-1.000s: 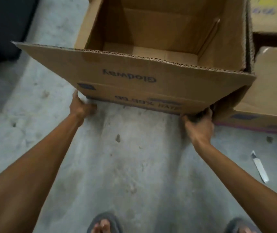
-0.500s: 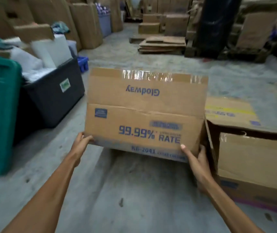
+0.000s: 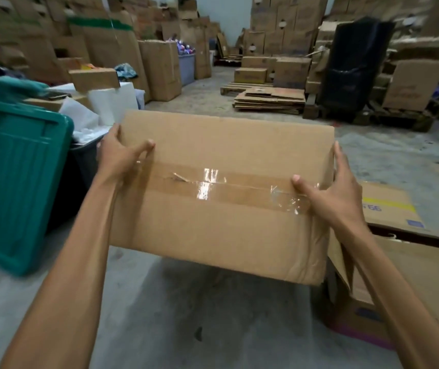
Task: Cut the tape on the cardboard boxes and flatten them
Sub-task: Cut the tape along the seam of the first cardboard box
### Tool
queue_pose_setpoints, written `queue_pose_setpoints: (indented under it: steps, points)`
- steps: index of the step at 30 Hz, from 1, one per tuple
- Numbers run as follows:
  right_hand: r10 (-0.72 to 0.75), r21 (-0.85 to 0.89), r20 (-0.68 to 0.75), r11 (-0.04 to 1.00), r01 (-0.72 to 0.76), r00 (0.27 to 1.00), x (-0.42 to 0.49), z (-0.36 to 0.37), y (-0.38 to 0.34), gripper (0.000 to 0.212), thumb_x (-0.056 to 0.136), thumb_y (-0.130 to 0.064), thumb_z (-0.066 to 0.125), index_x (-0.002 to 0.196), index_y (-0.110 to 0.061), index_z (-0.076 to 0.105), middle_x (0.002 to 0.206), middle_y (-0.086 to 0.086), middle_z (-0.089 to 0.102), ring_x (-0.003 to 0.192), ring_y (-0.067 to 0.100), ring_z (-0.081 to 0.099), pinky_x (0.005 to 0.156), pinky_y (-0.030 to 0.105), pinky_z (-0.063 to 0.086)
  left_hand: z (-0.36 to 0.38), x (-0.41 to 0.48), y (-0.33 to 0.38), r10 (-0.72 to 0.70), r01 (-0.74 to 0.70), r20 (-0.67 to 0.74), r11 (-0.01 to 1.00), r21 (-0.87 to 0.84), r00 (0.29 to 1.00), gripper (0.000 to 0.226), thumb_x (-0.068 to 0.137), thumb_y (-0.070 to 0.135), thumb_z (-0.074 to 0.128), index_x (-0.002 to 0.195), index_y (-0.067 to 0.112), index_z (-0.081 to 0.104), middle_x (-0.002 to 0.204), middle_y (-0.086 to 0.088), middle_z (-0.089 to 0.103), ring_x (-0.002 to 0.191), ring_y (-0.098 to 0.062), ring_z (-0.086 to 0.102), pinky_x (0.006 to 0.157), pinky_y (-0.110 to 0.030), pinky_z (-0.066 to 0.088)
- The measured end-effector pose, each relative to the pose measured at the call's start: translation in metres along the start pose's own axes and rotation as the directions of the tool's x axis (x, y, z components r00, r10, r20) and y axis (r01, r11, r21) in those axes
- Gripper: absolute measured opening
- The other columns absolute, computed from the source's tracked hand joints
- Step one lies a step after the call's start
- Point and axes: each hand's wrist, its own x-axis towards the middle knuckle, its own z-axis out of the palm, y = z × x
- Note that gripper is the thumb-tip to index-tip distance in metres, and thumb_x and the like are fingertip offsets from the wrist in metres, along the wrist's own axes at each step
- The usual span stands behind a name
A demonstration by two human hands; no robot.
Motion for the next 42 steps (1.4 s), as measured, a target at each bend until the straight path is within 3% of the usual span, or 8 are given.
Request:
queue_pose_setpoints:
  steps: [6, 11, 16, 19, 21, 26, 36, 42]
  points:
    - [0.098, -0.274, 0.038, 0.958, -0.084, 0.994, 0.015, 0.005, -0.014, 0.097, 0.085, -0.055, 0.067, 0.159, -0.024, 0.013, 0.151, 0.014, 0.046, 0.138, 0.038, 0.041, 0.108, 0.045, 0.036, 0.003, 0.028, 0.019, -0.11, 0.055, 0.098, 0.895, 0.442, 0.989, 0.081, 0.051, 0.071, 0.079, 0.102, 0.01, 0.063, 0.11, -0.015, 0.067, 0.107, -0.034, 0.06, 0.094, -0.05, 0.049]
    - [0.194, -0.495, 0.178, 0.865, -0.082, 0.965, 0.006, 0.033, 0.016, 0.069, 0.093, -0.053, 0.054, 0.151, -0.021, 0.034, 0.153, 0.014, 0.041, 0.137, 0.038, 0.041, 0.105, 0.044, 0.038, 0.031, 0.009, -0.025, -0.26, 0.049, 0.283, 0.81, 0.584, 0.923, 0.061, 0.068, 0.065, 0.074, 0.096, 0.012, 0.062, 0.109, -0.013, 0.066, 0.098, -0.03, 0.06, 0.085, -0.045, 0.05]
    - [0.224, -0.636, 0.15, 0.768, -0.08, 0.963, -0.01, 0.059, 0.052, 0.052, 0.097, -0.051, 0.032, 0.139, -0.025, 0.047, 0.143, 0.024, 0.045, 0.133, 0.045, 0.036, 0.109, 0.055, 0.032, 0.06, -0.016, -0.064, -0.162, -0.125, 0.279, 0.613, 0.78, 0.947, 0.08, 0.087, 0.072, 0.041, 0.145, 0.016, 0.042, 0.142, -0.016, 0.05, 0.131, -0.039, 0.042, 0.106, -0.047, 0.031]
    - [0.058, -0.745, 0.164, 0.661, 0.086, 0.985, -0.008, 0.067, 0.053, 0.037, 0.102, -0.036, 0.035, 0.13, -0.026, 0.055, 0.154, 0.026, 0.031, 0.143, 0.042, 0.023, 0.118, 0.059, 0.005, 0.068, -0.02, -0.063, -0.196, -0.154, 0.307, 0.553, 0.819, 0.931, 0.08, 0.09, 0.071, 0.03, 0.151, 0.02, 0.029, 0.152, -0.023, 0.034, 0.139, -0.04, 0.03, 0.113, -0.051, 0.024]
    - [-0.027, -0.735, 0.219, 0.652, 0.184, 0.975, -0.006, 0.07, 0.056, 0.038, 0.103, -0.03, 0.035, 0.134, -0.023, 0.055, 0.156, 0.024, 0.031, 0.146, 0.037, 0.024, 0.12, 0.058, -0.001, 0.075, -0.031, -0.06, -0.228, -0.134, 0.306, 0.557, 0.82, 0.924, 0.081, 0.091, 0.071, 0.023, 0.155, 0.022, 0.02, 0.16, -0.026, 0.01, 0.147, -0.041, 0.01, 0.119, -0.054, 0.008]
    - [-0.043, -0.676, 0.253, 0.706, 0.209, 0.967, 0.01, 0.074, 0.063, 0.04, 0.101, -0.024, 0.034, 0.135, -0.016, 0.056, 0.133, 0.02, 0.055, 0.13, 0.036, 0.044, 0.112, 0.053, 0.032, 0.092, -0.081, -0.032, -0.255, -0.178, 0.418, 0.631, 0.755, 0.872, 0.107, 0.069, 0.095, 0.006, 0.156, 0.033, 0.01, 0.163, -0.014, -0.008, 0.148, -0.038, -0.015, 0.109, -0.065, -0.016]
    - [-0.056, -0.536, 0.404, 0.794, 0.286, 0.913, -0.051, 0.03, 0.042, 0.047, 0.105, -0.031, 0.037, 0.149, -0.015, 0.043, 0.16, 0.012, 0.033, 0.15, 0.026, 0.024, 0.122, 0.042, 0.02, 0.074, -0.097, -0.041, -0.161, -0.329, 0.5, 0.578, 0.746, 0.851, 0.066, 0.099, 0.06, 0.015, 0.157, 0.03, 0.006, 0.165, -0.006, -0.006, 0.15, -0.034, -0.01, 0.115, -0.064, -0.007]
    - [-0.021, -0.35, 0.159, 0.934, 0.076, 0.987, -0.135, -0.011, 0.069, 0.048, 0.108, -0.033, 0.031, 0.154, -0.019, 0.036, 0.158, 0.001, 0.036, 0.143, 0.021, 0.039, 0.115, 0.043, 0.038, 0.088, -0.101, -0.036, -0.153, -0.319, 0.454, 0.52, 0.792, 0.878, 0.057, 0.103, 0.044, 0.017, 0.156, 0.023, 0.013, 0.164, -0.013, 0.002, 0.149, -0.039, -0.001, 0.116, -0.062, 0.0]
